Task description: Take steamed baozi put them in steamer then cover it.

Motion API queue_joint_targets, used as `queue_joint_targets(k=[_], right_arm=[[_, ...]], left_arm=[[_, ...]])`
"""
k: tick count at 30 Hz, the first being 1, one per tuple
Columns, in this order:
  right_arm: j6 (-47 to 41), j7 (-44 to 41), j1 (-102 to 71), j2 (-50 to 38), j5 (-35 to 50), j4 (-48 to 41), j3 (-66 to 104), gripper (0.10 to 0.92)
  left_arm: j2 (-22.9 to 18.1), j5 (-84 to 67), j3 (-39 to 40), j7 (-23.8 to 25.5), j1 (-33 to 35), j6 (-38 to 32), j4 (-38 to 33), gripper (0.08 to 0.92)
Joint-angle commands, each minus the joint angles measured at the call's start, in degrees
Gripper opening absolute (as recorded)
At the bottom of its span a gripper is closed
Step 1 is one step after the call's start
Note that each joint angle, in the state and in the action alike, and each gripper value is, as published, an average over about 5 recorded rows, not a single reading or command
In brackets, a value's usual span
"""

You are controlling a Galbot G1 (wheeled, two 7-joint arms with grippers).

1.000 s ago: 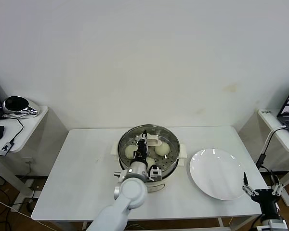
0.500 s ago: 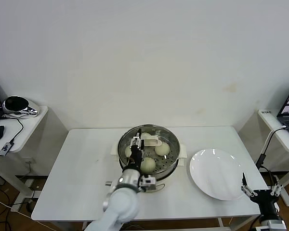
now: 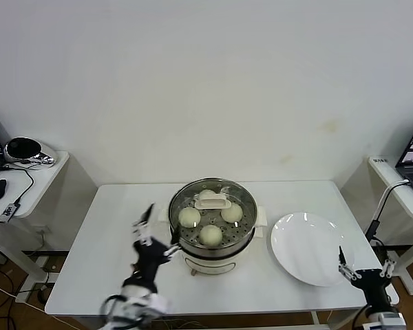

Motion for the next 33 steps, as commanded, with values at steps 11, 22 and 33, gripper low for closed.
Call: queue_joint_targets(k=[11, 22, 33], right_arm=[[0.48, -3.32, -2.09, -2.06, 5.37, 1.23, -11.28, 0.823], [-1.44, -4.44, -4.87, -2.44, 7.35, 4.78, -13.43, 0.823], [-2.98, -3.65, -6.77, -2.55, 7.77, 6.06, -13.95, 0.823]], left_arm=[[-4.17, -57.65, -21.36, -8.68, 20.22, -26.13, 8.22, 0.823], [-4.66, -57.47, -21.69, -4.36, 18.59, -19.75, 7.57, 0.823], [-5.13, -54.26, -21.64, -2.63, 17.47, -18.05, 9.08, 0.823]])
